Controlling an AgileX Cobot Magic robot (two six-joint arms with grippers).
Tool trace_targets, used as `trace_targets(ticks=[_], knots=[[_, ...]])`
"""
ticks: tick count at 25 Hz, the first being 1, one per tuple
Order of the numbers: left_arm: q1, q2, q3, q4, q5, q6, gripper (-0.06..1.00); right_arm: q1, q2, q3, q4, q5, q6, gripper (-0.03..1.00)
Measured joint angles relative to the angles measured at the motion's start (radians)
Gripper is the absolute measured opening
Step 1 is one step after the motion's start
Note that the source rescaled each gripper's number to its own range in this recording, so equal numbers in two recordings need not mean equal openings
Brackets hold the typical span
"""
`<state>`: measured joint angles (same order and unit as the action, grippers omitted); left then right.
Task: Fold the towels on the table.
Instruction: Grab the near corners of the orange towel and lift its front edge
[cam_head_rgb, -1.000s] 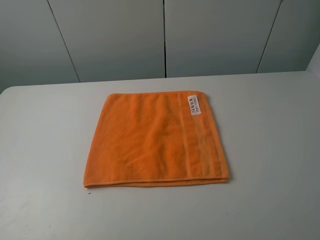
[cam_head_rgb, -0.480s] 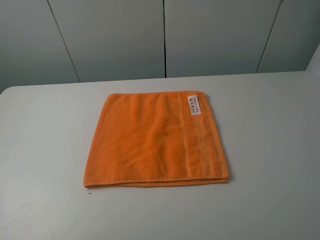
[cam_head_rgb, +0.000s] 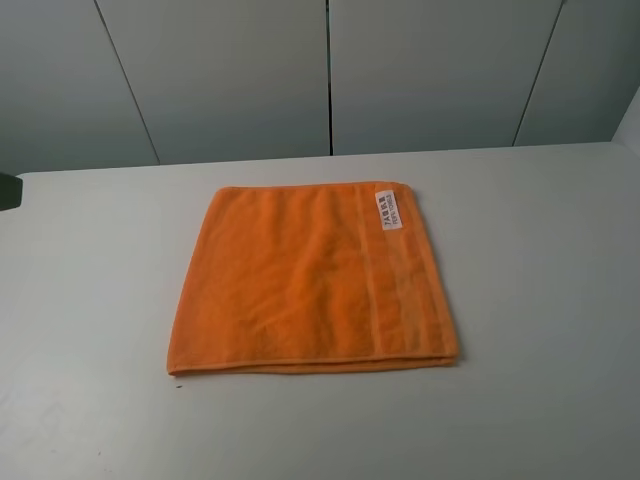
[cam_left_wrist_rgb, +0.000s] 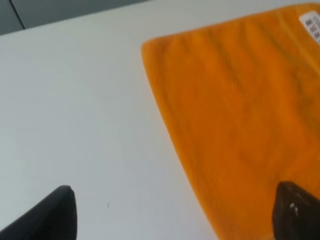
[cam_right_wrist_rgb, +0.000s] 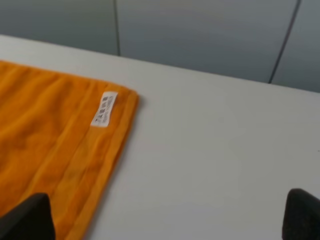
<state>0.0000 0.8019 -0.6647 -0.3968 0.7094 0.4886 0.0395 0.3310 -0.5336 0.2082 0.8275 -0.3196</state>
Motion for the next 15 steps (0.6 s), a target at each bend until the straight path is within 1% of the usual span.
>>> trace_targets(ticks=[3, 5, 7, 9, 11, 13, 15], knots=[[0.000, 0.164, -0.060, -0.009, 0.018, 0.119, 1.00, 0.024, 0.205, 0.000, 0.044, -0.016, -0.219, 1.00], [0.000, 0.267, -0.096, -0.013, 0.024, 0.199, 1.00, 0.068, 0.344, 0.000, 0.046, -0.023, -0.336, 1.00], [0.000, 0.351, -0.129, -0.013, 0.027, 0.297, 1.00, 0.124, 0.491, -0.006, 0.046, -0.023, -0.426, 1.00], [-0.003, 0.431, -0.154, -0.014, 0.042, 0.438, 1.00, 0.201, 0.616, -0.034, 0.021, -0.011, -0.473, 1.00], [-0.026, 0.492, -0.173, -0.015, 0.064, 0.542, 1.00, 0.275, 0.729, -0.071, -0.027, 0.000, -0.493, 1.00], [-0.065, 0.544, -0.182, -0.017, 0.076, 0.613, 1.00, 0.347, 0.813, -0.108, -0.076, 0.006, -0.503, 1.00], [-0.121, 0.581, -0.185, -0.012, 0.076, 0.659, 1.00, 0.423, 0.880, -0.139, -0.117, 0.006, -0.505, 1.00]])
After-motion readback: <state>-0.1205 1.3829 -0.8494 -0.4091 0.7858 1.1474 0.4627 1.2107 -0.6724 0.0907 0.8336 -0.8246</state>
